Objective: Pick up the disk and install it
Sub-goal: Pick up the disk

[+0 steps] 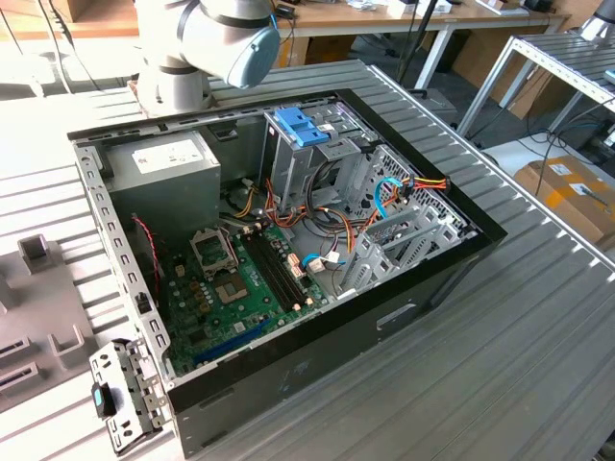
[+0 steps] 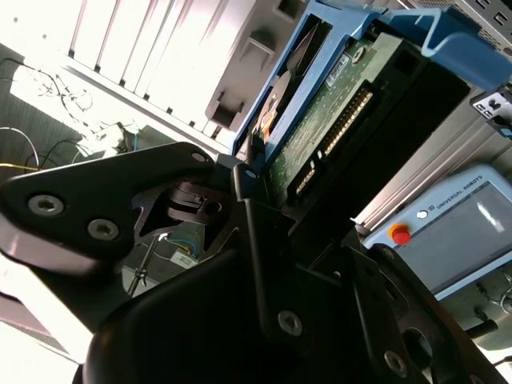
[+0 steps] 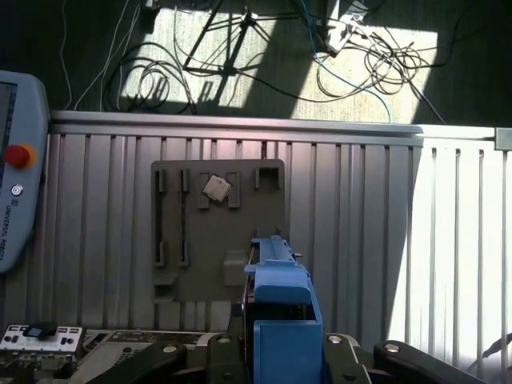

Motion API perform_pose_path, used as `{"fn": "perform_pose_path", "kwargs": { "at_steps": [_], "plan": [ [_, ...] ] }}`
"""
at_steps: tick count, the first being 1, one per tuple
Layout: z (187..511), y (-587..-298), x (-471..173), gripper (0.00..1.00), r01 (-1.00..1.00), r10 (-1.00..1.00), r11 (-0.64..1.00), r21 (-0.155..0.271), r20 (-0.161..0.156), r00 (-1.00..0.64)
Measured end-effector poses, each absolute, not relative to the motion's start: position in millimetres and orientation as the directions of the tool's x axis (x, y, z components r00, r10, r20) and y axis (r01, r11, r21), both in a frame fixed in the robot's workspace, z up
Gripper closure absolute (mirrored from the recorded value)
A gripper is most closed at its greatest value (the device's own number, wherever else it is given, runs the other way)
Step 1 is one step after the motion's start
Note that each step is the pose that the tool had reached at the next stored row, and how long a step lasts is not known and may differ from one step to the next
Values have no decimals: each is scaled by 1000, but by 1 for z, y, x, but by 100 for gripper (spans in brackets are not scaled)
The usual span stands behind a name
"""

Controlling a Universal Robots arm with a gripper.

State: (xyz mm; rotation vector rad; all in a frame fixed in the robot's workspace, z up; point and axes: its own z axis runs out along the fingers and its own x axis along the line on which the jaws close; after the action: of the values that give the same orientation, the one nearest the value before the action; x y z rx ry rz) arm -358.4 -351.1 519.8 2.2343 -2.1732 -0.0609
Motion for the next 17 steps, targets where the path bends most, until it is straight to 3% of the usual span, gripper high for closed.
{"fn": "perform_pose_path", "kwargs": {
  "at_steps": [17],
  "plan": [
    [520,-354,-344,64,-999,-1000,-28,45,-11,27]
  ]
}}
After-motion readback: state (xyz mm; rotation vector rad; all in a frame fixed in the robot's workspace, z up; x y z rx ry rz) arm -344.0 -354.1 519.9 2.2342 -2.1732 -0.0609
